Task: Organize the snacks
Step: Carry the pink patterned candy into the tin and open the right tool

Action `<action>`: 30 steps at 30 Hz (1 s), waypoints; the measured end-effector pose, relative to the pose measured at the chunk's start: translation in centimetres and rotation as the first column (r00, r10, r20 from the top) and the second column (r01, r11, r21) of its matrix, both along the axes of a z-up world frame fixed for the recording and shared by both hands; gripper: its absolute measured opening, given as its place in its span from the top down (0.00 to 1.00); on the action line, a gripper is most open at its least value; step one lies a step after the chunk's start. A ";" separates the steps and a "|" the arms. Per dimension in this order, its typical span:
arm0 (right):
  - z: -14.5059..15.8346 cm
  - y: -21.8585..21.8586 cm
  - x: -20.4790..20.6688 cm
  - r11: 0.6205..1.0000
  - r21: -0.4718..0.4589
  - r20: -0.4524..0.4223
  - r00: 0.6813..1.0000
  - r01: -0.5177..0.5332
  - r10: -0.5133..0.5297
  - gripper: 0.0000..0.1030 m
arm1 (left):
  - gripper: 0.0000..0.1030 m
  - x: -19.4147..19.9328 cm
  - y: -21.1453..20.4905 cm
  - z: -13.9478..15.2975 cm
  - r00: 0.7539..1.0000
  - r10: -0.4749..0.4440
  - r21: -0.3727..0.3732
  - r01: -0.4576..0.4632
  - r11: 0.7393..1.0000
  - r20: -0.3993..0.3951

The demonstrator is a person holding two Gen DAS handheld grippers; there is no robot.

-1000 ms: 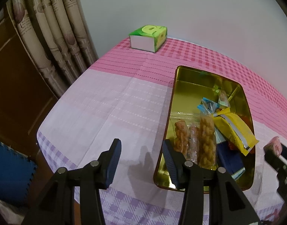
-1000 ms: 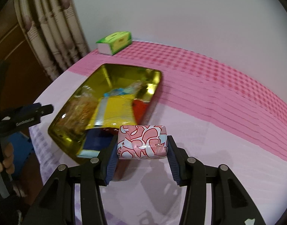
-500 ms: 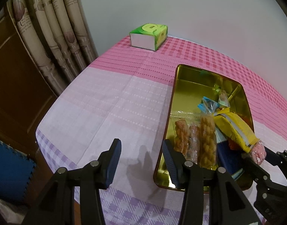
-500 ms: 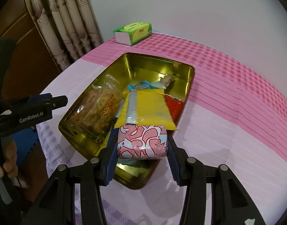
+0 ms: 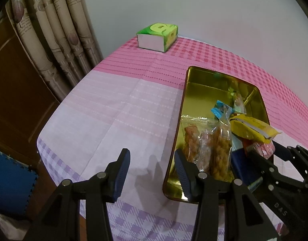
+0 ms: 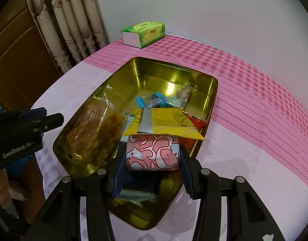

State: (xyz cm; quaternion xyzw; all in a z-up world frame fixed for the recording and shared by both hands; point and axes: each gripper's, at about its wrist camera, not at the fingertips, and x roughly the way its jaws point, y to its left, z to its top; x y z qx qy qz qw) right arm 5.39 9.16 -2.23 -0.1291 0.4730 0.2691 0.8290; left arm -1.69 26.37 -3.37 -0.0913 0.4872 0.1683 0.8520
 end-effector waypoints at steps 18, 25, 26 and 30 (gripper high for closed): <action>-0.6 0.3 0.5 1.000 -0.013 0.011 1.000 0.014 -0.014 0.55 | 0.55 0.1 -0.8 -0.1 1.000 -0.021 0.009 0.021 1.000 -0.004; 0.5 -0.2 0.1 0.999 0.015 0.026 0.999 0.029 -0.029 0.41 | 0.55 0.2 -1.0 -0.1 0.999 -0.031 0.009 0.031 0.999 -0.006; 0.7 -0.3 0.0 0.999 0.018 0.029 0.999 0.030 -0.031 0.40 | 0.55 0.2 -1.1 -0.1 0.999 -0.033 0.010 0.033 0.999 -0.005; 1.6 -0.7 -0.4 0.999 0.033 0.038 0.998 0.044 -0.045 0.27 | 0.55 0.2 -1.3 -0.1 0.999 -0.036 0.016 0.037 0.999 -0.006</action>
